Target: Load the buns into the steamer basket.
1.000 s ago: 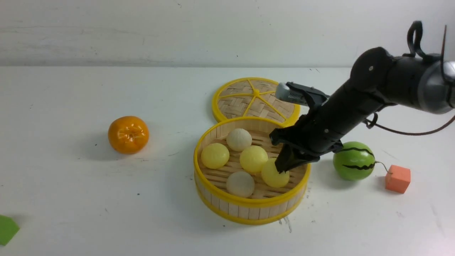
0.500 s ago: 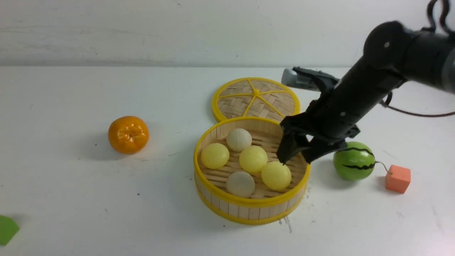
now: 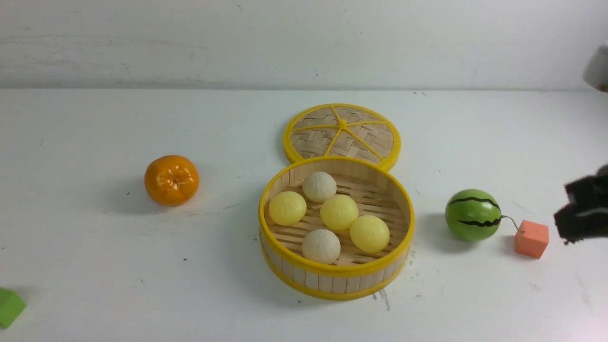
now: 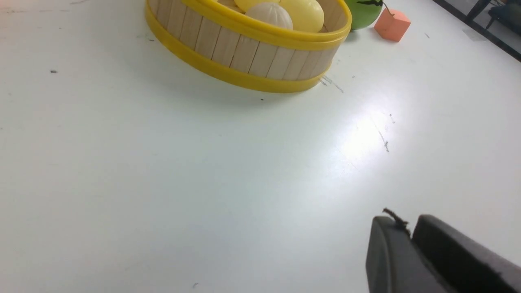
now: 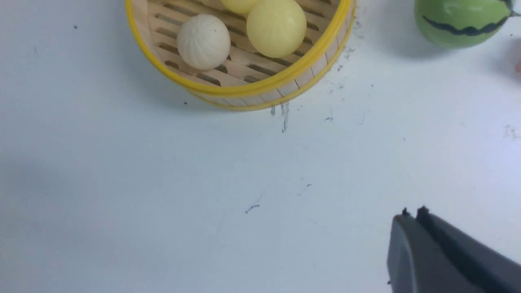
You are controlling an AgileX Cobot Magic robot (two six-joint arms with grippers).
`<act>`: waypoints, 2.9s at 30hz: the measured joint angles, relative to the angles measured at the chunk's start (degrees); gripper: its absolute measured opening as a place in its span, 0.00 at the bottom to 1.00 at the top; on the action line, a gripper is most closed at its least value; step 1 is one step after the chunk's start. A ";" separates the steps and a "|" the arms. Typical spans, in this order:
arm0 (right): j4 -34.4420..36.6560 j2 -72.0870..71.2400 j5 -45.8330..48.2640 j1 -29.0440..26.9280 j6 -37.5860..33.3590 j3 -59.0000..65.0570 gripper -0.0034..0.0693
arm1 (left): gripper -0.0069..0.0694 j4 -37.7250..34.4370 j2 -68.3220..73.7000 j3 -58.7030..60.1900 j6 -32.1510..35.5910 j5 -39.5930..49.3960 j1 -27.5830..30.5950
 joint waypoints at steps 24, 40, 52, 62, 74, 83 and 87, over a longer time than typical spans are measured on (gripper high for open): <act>-5.61 -36.46 -15.59 -4.42 -2.27 25.70 0.04 | 0.22 0.00 0.00 0.00 0.00 0.12 0.00; -8.47 -58.63 -41.19 -13.14 -4.31 63.55 0.05 | 0.22 0.00 -0.06 0.02 0.00 0.22 0.00; -8.42 -58.63 -41.02 -13.14 -4.27 63.51 0.06 | 0.23 0.00 -0.06 0.02 0.00 0.33 0.00; -8.42 -58.67 -41.02 -13.14 -4.27 63.51 0.07 | 0.24 0.00 -0.06 0.07 0.00 0.63 0.00; -8.42 -58.67 -41.02 -13.14 -4.27 63.51 0.09 | 0.07 3.54 -1.33 0.40 -0.93 -5.77 22.46; -8.42 -58.67 -40.97 -13.14 -4.27 63.51 0.11 | 0.07 4.09 -4.12 1.73 -3.96 4.07 28.41; -8.42 -58.67 -40.97 -13.14 -4.27 63.51 0.11 | 0.07 4.09 -4.12 1.73 -4.26 4.00 28.41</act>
